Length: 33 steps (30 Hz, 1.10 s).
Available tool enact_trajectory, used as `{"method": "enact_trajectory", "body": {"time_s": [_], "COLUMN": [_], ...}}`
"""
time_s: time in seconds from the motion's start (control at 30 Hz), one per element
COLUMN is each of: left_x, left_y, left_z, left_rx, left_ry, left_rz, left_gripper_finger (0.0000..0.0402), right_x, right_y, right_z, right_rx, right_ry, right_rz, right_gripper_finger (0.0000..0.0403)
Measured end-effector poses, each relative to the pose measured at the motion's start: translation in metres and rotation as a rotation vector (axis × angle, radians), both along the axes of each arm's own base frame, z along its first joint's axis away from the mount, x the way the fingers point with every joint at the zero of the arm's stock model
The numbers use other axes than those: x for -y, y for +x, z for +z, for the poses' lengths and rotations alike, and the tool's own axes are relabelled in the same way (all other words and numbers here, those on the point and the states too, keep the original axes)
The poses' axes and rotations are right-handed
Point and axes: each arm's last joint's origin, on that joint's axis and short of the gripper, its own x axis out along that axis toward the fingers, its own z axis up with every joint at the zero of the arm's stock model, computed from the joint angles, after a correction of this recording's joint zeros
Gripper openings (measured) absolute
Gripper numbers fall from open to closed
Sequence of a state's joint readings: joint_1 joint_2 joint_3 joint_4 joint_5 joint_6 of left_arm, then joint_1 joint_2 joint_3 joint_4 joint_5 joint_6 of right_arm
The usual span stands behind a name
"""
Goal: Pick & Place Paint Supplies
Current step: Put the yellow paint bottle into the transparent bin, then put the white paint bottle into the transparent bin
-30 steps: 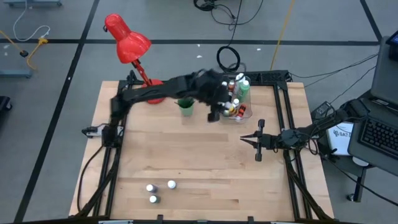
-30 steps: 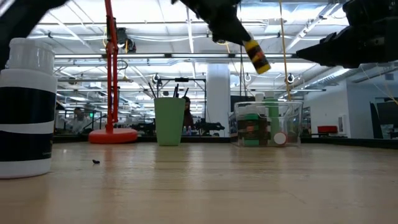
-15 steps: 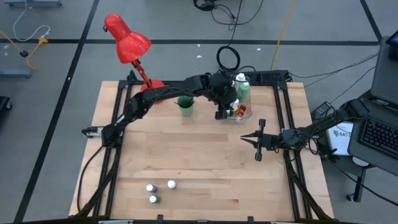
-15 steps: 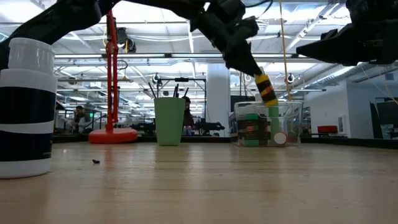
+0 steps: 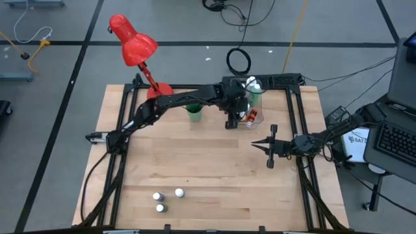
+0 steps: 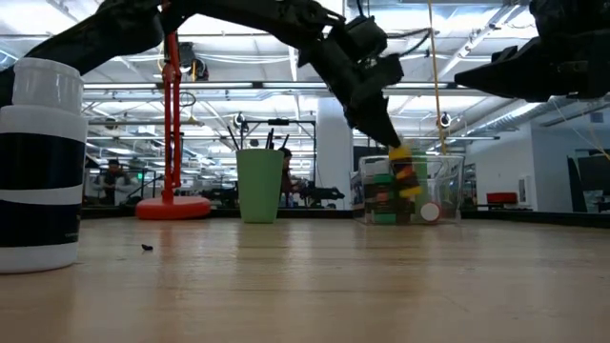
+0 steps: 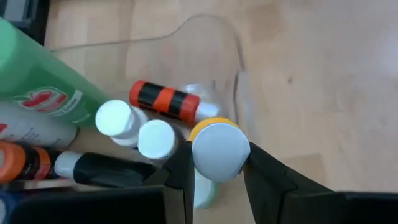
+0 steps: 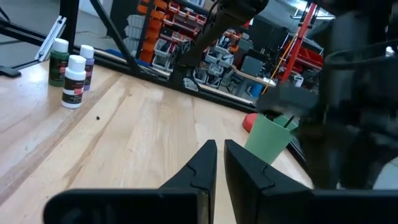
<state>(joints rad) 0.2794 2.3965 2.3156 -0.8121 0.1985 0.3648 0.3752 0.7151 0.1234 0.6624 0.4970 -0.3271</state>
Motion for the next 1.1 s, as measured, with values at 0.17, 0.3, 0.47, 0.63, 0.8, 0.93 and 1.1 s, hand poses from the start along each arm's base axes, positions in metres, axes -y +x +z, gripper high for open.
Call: {"method": "enact_trajectory", "body": {"time_s": [0.17,0.3,0.47,0.63,0.8,0.93,1.1], "left_x": [-0.003,-0.004,-0.004,-0.004,-0.002,0.010,0.038], "left_y": [0.005,0.007,0.009,0.008,0.003,-0.012,-0.067], "left_z": [-0.022,-0.027,-0.035,-0.035,-0.020,0.025,0.095], "left_rx": [-0.042,-0.049,-0.064,-0.067,-0.064,-0.034,-0.143], "left_ry": [0.000,0.007,-0.002,-0.014,0.005,0.101,0.174], "left_rz": [0.012,0.019,0.025,0.042,0.055,0.092,0.143], "left_gripper_finger": [0.0094,0.0094,0.0095,0.0148,0.0211,0.0245,0.0264], "right_x": [0.000,0.000,0.000,0.000,0.000,0.000,0.000], "right_y": [0.000,0.000,0.000,0.000,0.000,0.000,0.000], "right_z": [0.000,0.001,0.001,0.000,0.000,0.000,-0.001], "right_rx": [0.003,0.006,0.006,0.005,-0.001,-0.004,-0.012], "right_ry": [0.002,0.003,0.003,0.003,0.001,0.000,0.008], "right_rz": [0.001,0.001,0.001,0.001,0.002,0.003,0.003], "right_gripper_finger": [0.0025,0.0025,0.0025,0.0025,0.0025,0.0025,0.0025]}}
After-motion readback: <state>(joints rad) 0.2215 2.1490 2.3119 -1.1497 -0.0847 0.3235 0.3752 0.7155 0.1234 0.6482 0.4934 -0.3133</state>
